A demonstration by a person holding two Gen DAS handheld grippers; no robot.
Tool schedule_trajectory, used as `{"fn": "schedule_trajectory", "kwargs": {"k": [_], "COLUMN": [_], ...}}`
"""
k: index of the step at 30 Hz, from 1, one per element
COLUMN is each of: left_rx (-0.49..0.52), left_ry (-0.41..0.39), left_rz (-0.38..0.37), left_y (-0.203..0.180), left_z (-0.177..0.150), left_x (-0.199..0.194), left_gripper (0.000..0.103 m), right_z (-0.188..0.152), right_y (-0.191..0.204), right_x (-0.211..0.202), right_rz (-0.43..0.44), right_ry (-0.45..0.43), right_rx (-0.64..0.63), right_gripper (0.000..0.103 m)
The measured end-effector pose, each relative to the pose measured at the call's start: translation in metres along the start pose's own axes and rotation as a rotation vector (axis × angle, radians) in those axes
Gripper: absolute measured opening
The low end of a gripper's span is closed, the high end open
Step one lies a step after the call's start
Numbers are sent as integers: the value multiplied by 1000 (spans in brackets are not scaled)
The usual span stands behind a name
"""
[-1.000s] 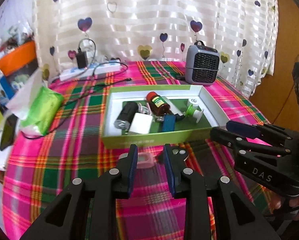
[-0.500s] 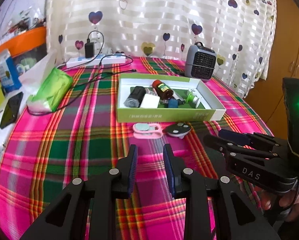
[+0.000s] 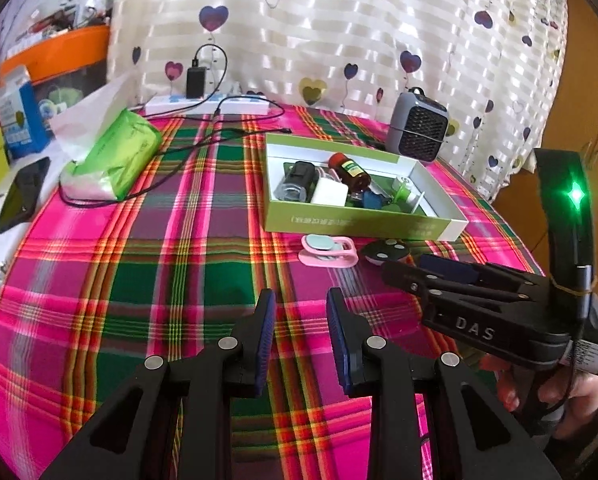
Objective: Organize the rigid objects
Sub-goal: 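Close the right tool on the black round disc while the left tool moves to the pink clip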
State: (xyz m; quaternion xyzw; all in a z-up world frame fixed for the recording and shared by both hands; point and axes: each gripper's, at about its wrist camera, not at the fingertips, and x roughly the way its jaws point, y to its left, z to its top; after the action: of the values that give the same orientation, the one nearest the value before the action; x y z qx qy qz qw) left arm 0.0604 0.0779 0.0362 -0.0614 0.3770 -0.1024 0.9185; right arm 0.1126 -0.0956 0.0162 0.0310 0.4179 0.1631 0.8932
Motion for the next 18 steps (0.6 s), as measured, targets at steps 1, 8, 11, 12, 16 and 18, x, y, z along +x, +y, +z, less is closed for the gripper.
{"fn": "schedule_trajectory", "kwargs": {"k": [1, 8, 11, 12, 16, 18], "left_rx": [0, 47, 99, 110, 155, 174], "left_ry": [8, 50, 63, 64, 67, 75], "left_rz": [0, -61, -65, -66, -62, -65], "left_y": [1, -5, -12, -13, -17, -19], "left_z": [2, 18, 23, 24, 29, 30], "left_x": [3, 26, 34, 36, 41, 45], "left_gripper": [26, 27, 28, 28, 30, 30], "right_z": [1, 12, 16, 17, 18, 17], "right_y": [0, 1, -1, -1, 0, 1], "right_x": [3, 22, 26, 26, 28, 28], "right_rz": [-3, -25, -27, -30, -54, -64], "right_ry": [5, 51, 56, 55, 53, 52], "right_rx": [2, -26, -28, -36, -57, -70], "right_gripper": [49, 49, 49, 49, 49, 49]}}
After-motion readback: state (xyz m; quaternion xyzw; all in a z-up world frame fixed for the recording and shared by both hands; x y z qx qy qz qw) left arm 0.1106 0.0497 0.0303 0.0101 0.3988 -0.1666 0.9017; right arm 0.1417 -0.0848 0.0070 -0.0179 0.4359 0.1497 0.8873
